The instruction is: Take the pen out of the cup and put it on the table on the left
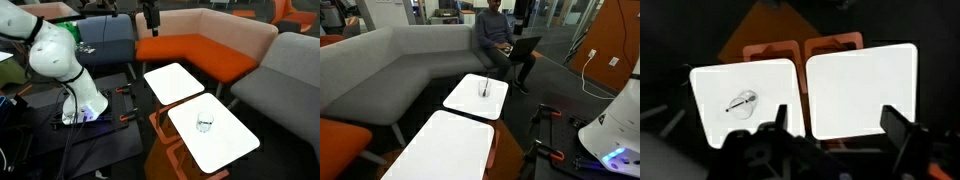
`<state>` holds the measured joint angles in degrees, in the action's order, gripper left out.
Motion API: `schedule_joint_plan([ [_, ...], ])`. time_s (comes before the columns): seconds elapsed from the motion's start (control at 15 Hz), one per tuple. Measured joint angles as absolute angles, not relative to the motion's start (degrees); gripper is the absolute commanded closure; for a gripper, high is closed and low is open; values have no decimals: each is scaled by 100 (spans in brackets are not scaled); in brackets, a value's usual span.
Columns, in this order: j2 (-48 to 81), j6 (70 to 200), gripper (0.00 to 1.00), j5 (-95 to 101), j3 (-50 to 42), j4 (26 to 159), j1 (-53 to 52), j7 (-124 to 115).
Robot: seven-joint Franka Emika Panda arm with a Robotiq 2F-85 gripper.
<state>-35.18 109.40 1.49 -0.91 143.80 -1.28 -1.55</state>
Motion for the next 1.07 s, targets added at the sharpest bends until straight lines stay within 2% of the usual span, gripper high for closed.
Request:
schedule_joint_plan([
  [0.73, -3518, 10940, 0, 149, -90, 14379, -128, -156],
  [1.07, -2882, 12444, 0, 175, 89, 14363, 170, -1365],
])
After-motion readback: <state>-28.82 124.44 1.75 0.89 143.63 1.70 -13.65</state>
